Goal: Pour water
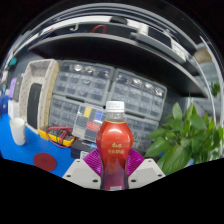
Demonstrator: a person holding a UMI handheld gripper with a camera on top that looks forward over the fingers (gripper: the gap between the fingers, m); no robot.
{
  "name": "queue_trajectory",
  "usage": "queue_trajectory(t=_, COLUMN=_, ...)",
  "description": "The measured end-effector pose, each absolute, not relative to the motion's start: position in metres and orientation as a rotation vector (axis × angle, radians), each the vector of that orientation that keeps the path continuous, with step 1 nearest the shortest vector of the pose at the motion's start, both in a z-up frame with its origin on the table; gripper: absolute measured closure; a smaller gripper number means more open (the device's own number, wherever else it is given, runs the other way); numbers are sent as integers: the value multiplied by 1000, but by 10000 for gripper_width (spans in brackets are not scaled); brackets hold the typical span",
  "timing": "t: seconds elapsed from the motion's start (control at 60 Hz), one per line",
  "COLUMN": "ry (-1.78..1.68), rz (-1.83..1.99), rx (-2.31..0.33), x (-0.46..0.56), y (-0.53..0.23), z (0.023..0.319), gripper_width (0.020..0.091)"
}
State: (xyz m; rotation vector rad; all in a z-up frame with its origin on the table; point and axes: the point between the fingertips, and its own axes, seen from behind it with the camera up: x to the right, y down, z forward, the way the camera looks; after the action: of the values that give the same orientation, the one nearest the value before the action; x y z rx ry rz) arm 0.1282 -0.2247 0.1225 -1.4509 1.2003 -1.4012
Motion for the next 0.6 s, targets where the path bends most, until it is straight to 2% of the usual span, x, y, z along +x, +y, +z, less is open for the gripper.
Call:
queue_trajectory(t=0.233, ry=720, rz=-1777, rx=-1863, x=147, y=-150, z=160, gripper_width=832)
queue_trajectory(t=0.383, ry=353, rz=-1963, rx=-2032, x=159, y=-89, z=176, gripper_width=833)
queue_trajectory(t=0.6, ry=-237, rz=-2163, rx=-2203, x=168, y=-12, z=168, gripper_width=835)
